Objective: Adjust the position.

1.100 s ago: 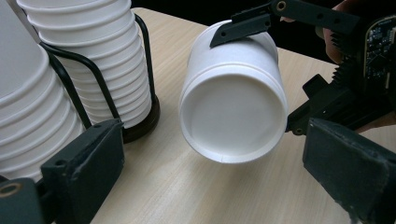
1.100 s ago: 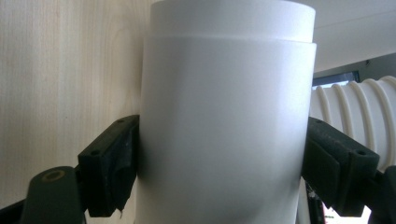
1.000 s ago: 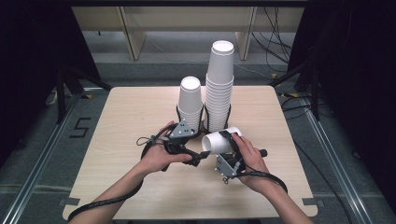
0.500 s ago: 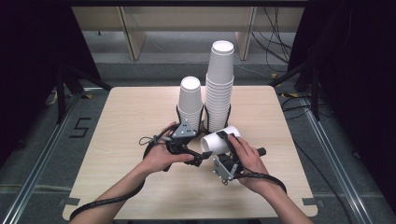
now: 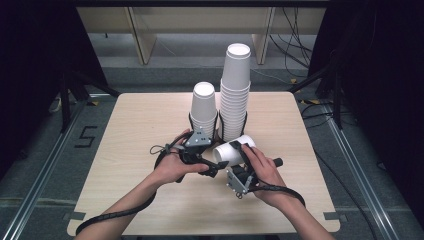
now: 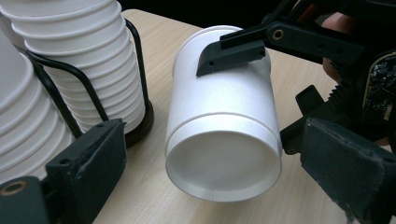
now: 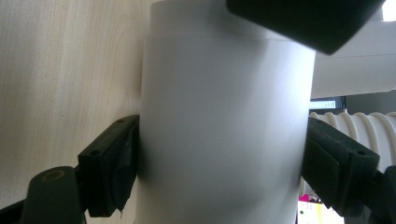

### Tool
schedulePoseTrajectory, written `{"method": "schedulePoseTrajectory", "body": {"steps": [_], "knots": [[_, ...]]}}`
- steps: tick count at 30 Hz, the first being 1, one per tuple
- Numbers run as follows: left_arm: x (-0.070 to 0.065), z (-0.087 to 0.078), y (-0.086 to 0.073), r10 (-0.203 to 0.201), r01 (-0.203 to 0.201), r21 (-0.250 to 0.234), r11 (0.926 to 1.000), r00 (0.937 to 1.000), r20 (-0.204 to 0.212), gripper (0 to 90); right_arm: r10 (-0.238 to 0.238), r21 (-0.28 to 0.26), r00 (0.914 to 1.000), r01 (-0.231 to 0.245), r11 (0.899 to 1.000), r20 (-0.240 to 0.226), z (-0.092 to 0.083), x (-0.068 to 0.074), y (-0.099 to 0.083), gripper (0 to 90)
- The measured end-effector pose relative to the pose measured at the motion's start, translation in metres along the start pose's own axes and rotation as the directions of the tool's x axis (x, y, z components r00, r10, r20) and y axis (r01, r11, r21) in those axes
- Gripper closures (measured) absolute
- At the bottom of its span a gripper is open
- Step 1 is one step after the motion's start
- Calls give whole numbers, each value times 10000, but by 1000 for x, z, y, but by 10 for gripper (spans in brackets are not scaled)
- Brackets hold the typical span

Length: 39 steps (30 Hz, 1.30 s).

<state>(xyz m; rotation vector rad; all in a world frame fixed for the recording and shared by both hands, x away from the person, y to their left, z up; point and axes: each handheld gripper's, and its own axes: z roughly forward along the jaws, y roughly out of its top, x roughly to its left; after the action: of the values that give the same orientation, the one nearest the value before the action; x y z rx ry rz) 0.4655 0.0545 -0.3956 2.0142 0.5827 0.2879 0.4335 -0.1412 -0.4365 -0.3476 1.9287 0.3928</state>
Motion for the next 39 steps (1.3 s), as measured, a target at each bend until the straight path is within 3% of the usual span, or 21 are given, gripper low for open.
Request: {"method": "schedulePoseTrajectory", "body": {"steps": [2,4,6,8,9,10,12,14,15,20,22,23,24,25,28,29,31,32,33,35,39], "knots": [[-1,0,1,17,-17,16,10000,10000,20,69,-389,-145,9992,388,9991,-85,1,-2,0,191],[-1,0,2,47,-47,12,10000,10000,20,71,-66,-159,10000,67,9999,39,1,-1,1,191],[0,1,2,61,-61,-71,10000,10000,53,73,-263,-126,9996,262,9996,-137,2,-1,1,191],[0,2,3,62,-61,-58,10000,10000,64,75,-139,-239,9999,140,9996,35,2,0,1,191],[0,2,2,69,-69,-49,10000,10000,26,75,232,-96,9997,-233,9997,-30,2,3,2,191],[0,2,2,53,-53,-55,10000,10000,20,75,-235,-232,9997,236,9995,51,3,1,2,192],[-1,3,2,36,-36,-61,10000,10000,26,75,215,-118,9997,-214,9997,95,2,4,5,191],[-1,2,3,52,-52,18,10000,10000,70,75,-57,-342,9998,64,9994,188,3,4,4,191],[-1,2,4,66,-66,36,10000,10000,75,75,-385,-4,9992,385,9993,-104,1,2,5,191],[-1,4,5,6,-7,60,10000,9998,190,77,-845,-52,9964,845,9964,27,2,-1,5,191],[0,5,4,33,-35,110,9999,9998,181,78,-475,-203,9983,481,9986,327,2,1,6,191],[0,6,4,31,-33,131,9999,9998,188,81,-630,-268,9975,639,9976,328,2,1,6,191],[0,6,4,-11,8,150,9999,9998,198,81,-287,-181,9995,289,9994,115,2,3,6,191],[-1,7,3,-27,25,67,10000,9997,243,81,-778,-220,9966,784,9967,265,2,0,6,192],[-1,8,3,-22,19,148,9999,9998,211,83,-883,-233,9958,889,9958,247,2,1,7,191],[-1,9,2,-122,120,84,9999,9998,184,84,-1698,-157,9854,1699,9853,99,1,-4,7,191],[-1,10,2,-126,124,98,9999,9998,179,87,-1675,-415,9859,1674,9850,7,4,-2,7,191],[-1,10,2,-97,94,156,9998,9998,179,88,-1289,-249,9916,1287,9914,-72,3,0,8,191],[0,10,2,-86,83,193,9998,9998,174,88,-2134,-528,9760,2155,9751,429,4,-1,8,192],[1,11,2,-20,15,184,9998,9996,268,89,-1460,-113,9893,1461,9892,60,2,2,10,191],[0,11,3,-82,79,302,9995,9999,120,92,-1725,-278,9850,1725,9846,33,3,1,11,192]]}}
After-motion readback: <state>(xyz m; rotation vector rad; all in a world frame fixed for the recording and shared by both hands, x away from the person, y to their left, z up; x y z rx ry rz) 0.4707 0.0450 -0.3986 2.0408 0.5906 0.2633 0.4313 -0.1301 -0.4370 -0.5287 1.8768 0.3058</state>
